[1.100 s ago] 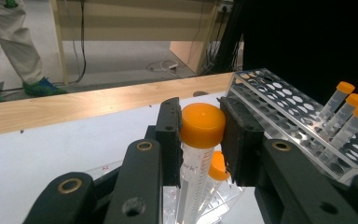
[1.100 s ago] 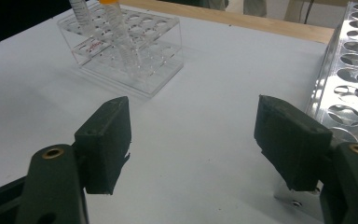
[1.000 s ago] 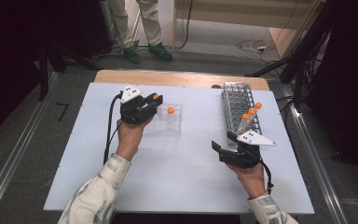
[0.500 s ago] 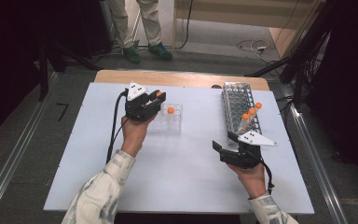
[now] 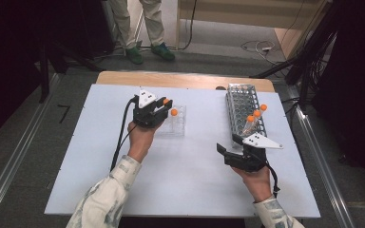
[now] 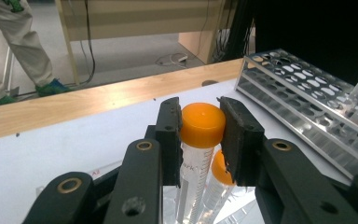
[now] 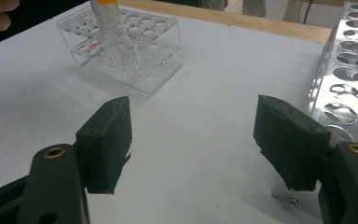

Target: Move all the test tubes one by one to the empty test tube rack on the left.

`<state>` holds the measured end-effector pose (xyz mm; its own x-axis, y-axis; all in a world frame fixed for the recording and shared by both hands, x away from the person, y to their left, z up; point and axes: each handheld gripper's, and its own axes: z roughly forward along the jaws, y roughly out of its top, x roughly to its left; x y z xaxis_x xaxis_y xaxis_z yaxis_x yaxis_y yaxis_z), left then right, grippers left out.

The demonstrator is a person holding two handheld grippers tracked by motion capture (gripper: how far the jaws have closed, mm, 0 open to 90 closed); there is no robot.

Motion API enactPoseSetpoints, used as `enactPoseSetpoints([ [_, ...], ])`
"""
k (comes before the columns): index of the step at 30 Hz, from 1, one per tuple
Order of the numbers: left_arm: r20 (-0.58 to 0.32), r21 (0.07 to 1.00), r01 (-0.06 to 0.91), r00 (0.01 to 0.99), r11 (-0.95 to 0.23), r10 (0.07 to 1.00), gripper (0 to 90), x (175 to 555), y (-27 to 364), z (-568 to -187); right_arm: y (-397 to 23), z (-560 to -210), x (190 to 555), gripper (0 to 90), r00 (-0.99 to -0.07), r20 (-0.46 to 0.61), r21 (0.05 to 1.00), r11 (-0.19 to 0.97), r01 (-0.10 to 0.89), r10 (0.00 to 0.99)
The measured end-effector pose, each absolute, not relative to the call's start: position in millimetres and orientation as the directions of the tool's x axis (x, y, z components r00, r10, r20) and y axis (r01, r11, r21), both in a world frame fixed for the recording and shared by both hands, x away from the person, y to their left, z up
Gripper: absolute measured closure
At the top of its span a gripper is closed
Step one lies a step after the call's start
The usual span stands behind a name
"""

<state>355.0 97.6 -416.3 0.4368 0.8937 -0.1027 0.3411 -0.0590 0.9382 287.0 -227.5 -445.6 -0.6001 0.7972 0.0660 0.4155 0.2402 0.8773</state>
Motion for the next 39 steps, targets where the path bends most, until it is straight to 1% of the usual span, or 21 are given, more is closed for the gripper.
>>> enactPoseSetpoints([
  [7, -0.106, 0.937, 0.345, 0.437, -0.057, 0.893, 69.5, 353.5, 97.6, -422.7, -227.1, -446.0, 287.1, 26.4, -0.600, 0.065, 0.876, 0.242, 0.417, 0.797],
  [18, -0.131, 0.936, 0.350, 0.447, -0.038, 0.885, 66.1, 351.5, 100.0, -422.2, -227.0, -446.0, 286.9, 26.4, -0.600, 0.065, 0.876, 0.242, 0.417, 0.797],
  [24, -0.157, 0.933, 0.360, 0.454, -0.020, 0.877, 57.4, 348.7, 102.7, -420.1, -227.9, -445.5, 286.9, 26.4, -0.596, 0.069, 0.877, 0.237, 0.419, 0.800],
  [31, -0.206, 0.923, 0.385, 0.448, 0.020, 0.870, 42.0, 338.4, 109.4, -419.9, -231.6, -445.5, 287.7, 26.6, -0.585, 0.068, 0.877, 0.231, 0.421, 0.808],
  [37, -0.192, 0.918, 0.396, 0.435, 0.005, 0.880, 28.9, 322.0, 114.4, -426.3, -236.2, -446.2, 290.3, 28.6, -0.557, 0.066, 0.877, 0.218, 0.427, 0.828],
  [39, -0.195, 0.916, 0.401, 0.433, 0.006, 0.880, 26.0, 316.2, 117.7, -430.3, -238.3, -446.3, 291.1, 29.6, -0.542, 0.060, 0.879, 0.213, 0.427, 0.838],
])
